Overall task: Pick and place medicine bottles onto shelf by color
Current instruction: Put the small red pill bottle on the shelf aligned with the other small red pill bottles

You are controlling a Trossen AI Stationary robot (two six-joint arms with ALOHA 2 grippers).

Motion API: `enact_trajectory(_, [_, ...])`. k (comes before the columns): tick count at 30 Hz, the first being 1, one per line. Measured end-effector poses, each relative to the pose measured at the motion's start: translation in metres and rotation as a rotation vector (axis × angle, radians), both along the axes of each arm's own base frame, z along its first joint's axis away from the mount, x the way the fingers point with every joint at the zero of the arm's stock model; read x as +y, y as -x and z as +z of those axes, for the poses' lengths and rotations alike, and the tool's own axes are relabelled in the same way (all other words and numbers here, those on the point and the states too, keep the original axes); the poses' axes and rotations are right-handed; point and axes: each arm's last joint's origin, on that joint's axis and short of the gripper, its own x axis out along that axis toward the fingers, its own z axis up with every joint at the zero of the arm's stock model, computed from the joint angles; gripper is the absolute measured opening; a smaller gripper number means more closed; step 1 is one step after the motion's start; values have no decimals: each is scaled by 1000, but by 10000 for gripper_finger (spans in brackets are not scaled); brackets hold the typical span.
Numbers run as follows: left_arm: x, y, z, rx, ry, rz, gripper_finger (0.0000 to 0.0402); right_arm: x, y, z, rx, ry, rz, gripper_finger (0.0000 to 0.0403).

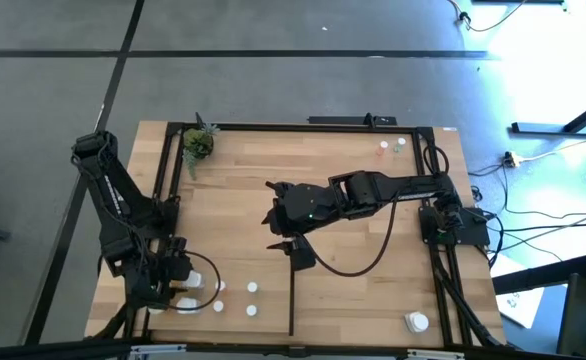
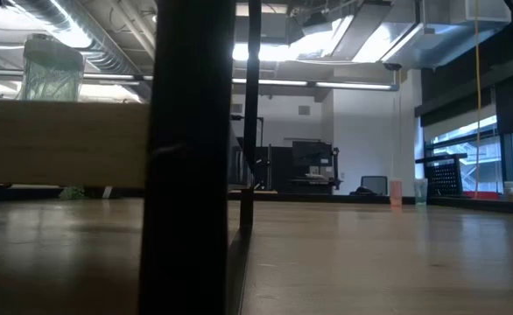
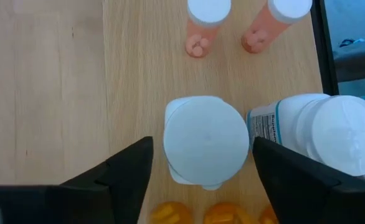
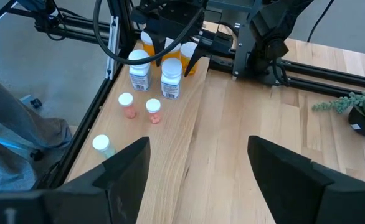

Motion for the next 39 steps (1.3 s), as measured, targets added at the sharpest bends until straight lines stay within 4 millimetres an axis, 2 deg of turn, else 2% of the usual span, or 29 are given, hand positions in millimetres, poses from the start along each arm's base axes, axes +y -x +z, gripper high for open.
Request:
enact_trajectory(8, [2,0,6,-44,26,11,305,0,0,0,0,2,2,272])
enact_trajectory(20, [25,10,34,-161,112,-77,301,0,0,0,0,1,2,272])
enact_trajectory(26, [40,15,47,-250,158,-47,301,0,0,0,0,0,1,272])
enact_trajectory(33, [47,13,49,-313,39,-124,301,0,0,0,0,0,1,272])
enact_trajectory(39, [51,8,49,-362,-24,-76,301,0,0,0,0,0,1,272])
